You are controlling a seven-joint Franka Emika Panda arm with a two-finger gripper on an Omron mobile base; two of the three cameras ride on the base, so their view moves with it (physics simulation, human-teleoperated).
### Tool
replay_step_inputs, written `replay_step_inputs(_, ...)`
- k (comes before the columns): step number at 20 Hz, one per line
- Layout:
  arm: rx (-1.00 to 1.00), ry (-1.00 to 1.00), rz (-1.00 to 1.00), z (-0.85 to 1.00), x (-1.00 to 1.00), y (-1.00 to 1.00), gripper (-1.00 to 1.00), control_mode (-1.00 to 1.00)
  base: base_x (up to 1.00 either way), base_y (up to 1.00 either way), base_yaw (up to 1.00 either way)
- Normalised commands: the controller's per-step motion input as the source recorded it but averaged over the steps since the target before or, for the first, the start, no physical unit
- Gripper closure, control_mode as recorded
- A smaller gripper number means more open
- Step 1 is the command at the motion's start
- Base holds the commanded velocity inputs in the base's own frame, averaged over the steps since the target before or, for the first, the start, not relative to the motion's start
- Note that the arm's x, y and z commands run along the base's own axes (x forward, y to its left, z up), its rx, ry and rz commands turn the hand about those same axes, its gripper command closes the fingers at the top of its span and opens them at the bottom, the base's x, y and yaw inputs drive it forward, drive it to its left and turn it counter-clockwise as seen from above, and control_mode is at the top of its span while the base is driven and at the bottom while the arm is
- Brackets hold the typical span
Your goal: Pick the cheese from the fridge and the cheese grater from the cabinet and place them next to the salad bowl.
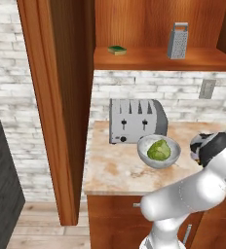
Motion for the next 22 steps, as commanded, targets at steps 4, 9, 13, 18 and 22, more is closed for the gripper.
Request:
replay_step_inputs(4,0.00,0.03,0.00,-0.15,0.13,-0.22,-1.00,-1.00,0.00,0.00,0.00)
replay_step_inputs(9,0.00,-0.02,0.00,0.23,-0.23,0.00,-1.00,-1.00,0.00,0.00,0.00)
replay_step_inputs(13,-0.01,-0.01,0.00,0.48,-0.31,0.15,-1.00,-1.00,0.00,0.00,0.00)
replay_step_inputs(18,-0.05,0.01,0.00,0.50,-0.10,0.42,-1.00,-1.00,0.00,0.00,0.00)
replay_step_inputs(22,-0.06,-0.09,0.00,0.62,-0.53,0.38,-1.00,-1.00,0.00,0.00,0.00)
